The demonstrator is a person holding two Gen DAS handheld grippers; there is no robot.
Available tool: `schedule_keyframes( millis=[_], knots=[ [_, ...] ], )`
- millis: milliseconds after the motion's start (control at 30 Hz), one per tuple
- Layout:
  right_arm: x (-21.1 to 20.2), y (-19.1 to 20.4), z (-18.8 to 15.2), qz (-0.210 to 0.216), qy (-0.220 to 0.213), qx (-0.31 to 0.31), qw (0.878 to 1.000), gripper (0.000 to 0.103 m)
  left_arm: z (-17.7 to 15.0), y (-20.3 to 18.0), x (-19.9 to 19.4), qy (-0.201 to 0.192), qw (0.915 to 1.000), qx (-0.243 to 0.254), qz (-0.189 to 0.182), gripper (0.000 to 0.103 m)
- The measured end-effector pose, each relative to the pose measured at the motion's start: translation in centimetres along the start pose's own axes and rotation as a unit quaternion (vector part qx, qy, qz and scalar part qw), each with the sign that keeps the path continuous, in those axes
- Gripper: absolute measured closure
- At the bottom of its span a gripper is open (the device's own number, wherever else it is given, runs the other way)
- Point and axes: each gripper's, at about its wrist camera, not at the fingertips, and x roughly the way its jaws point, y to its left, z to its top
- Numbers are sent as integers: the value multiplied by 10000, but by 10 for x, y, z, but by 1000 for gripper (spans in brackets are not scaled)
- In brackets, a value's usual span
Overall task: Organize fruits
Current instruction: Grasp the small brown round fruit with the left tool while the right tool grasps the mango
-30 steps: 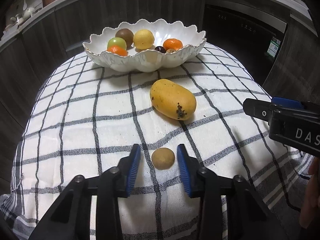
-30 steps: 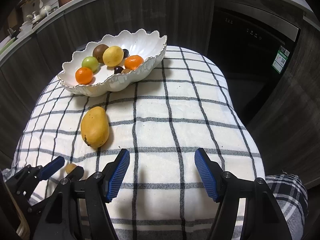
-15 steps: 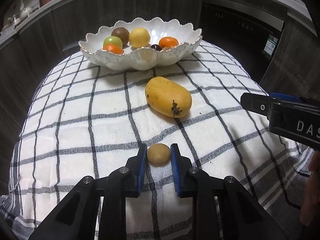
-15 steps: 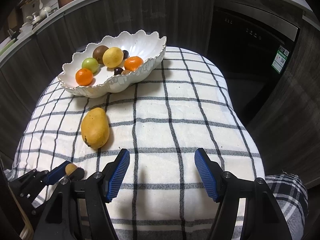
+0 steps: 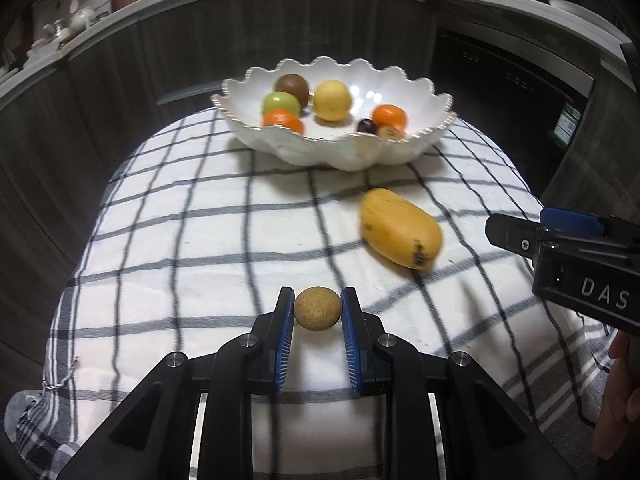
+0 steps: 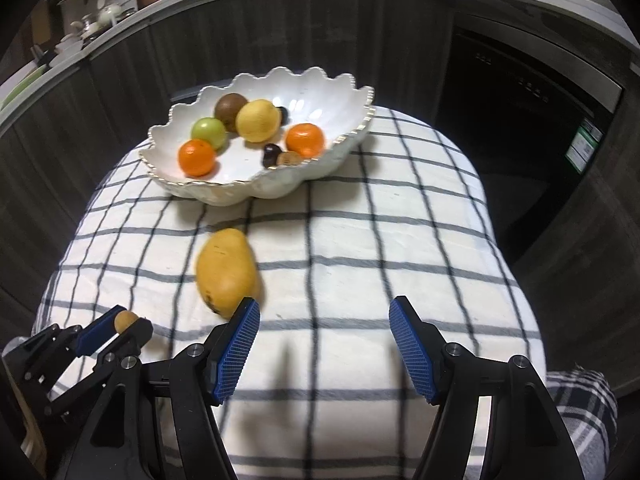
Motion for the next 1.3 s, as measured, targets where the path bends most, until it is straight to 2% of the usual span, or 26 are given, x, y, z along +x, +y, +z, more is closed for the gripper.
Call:
schedule_keyframes(
  millis=[267, 533, 933, 1033, 1300],
  knots=[
    [21, 34, 14, 312, 68, -351, 9989, 35, 2, 29, 3, 0, 9990, -349, 263, 79],
    [47, 48, 22, 308, 211, -589, 9976, 35, 4, 49, 6, -65, 9969, -515, 593, 79],
    [65, 62, 20, 390, 411, -770, 9954, 36, 4, 61, 11, 1, 9955, -710, 635, 79],
    [74, 64, 18, 429, 539, -757, 9947, 50, 4, 62, 12, 19, 9953, -734, 631, 79],
    [76, 63, 17, 477, 532, -731, 9948, 52, 4, 61, 13, 17, 9956, -723, 603, 79]
  ],
)
